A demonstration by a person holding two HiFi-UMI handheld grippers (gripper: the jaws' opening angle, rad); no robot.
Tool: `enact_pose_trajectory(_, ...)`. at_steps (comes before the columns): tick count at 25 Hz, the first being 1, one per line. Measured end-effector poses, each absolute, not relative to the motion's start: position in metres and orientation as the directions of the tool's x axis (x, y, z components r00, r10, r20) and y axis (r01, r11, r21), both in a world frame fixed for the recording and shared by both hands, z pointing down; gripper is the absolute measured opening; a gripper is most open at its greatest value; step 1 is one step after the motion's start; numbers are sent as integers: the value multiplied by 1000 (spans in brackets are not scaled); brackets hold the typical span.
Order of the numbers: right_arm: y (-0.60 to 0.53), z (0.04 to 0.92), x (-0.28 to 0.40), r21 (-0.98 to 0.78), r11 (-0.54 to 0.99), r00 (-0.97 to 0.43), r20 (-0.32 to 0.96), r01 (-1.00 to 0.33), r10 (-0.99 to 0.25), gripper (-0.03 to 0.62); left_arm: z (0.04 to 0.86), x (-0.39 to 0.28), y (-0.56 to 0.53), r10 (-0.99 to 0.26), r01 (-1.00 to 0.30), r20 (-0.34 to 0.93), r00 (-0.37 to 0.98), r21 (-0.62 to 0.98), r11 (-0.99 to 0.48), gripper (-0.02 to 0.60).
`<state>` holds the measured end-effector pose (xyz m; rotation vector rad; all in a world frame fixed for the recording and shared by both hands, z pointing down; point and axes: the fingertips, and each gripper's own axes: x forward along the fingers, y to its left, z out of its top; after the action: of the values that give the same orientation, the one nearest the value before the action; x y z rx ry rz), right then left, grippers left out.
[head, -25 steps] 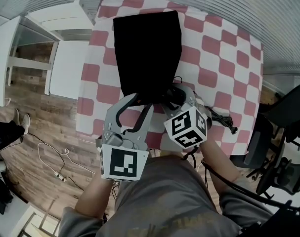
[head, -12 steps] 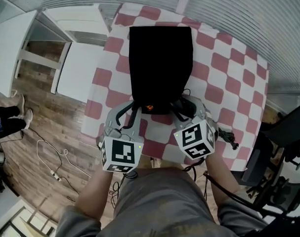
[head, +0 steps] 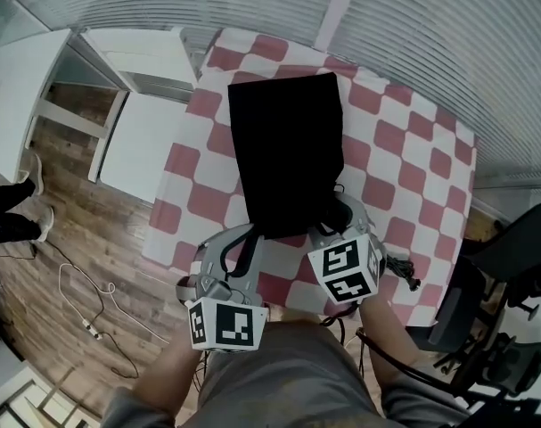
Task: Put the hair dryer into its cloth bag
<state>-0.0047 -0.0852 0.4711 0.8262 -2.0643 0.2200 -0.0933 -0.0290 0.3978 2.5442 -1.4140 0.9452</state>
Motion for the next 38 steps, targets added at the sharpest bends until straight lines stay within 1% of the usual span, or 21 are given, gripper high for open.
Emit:
enact_pose_trajectory(5,-87,473,-3,152,735,-359,796,-661,-487,221,396,-77,-14,-720,-771,559,412,-207,-602,12)
enact_pose_trajectory(9,-87,473,-3,154,727,-348,799,-670,-490,224,395,-77,-9,-710,-781,565,420,-172,-600,13)
enact_pose_trajectory(15,-92,472,-1,137,685,-338,790,-716,-511,225,400,-81,-11,-700,-788,574,424,-147,-597,13)
enact_pose_trajectory(19,-94,485,-3,153,698,-317,809,-700,-495,227,407,-69,-5,-674,-777,587,448,-117,-618,14)
enact_pose_trajectory(22,-95,496,-5,159,707,-310,817,-689,-487,227,415,-71,-7,-667,-801,594,450,-63,-596,14)
enact_pose_trajectory(26,-96,503,-10,86,726,-365,820,-682,-441,241,419,-81,-15,-675,-844,583,453,37,-535,14)
enact_pose_trajectory(28,-92,502,-14,41,751,-406,821,-659,-402,320,420,-84,-19,-684,-855,575,449,54,-516,13)
enact_pose_trajectory(29,-87,501,-13,29,761,-417,822,-649,-387,344,421,-84,-20,-687,-859,573,447,60,-509,14)
enact_pose_trajectory(30,-81,499,-10,23,768,-423,824,-640,-378,353,422,-84,-21,-687,-861,573,446,66,-504,13)
enact_pose_trajectory(32,-69,493,0,7,773,-438,821,-634,-366,359,422,-84,-22,-687,-866,576,443,78,-493,14)
enact_pose_trajectory(35,-51,476,12,-42,784,-504,787,-619,-356,357,417,-84,-24,-690,-876,580,434,91,-474,14)
enact_pose_trajectory(38,-38,458,36,-31,805,-536,761,-592,-365,347,413,-85,-23,-697,-886,584,415,87,-454,14)
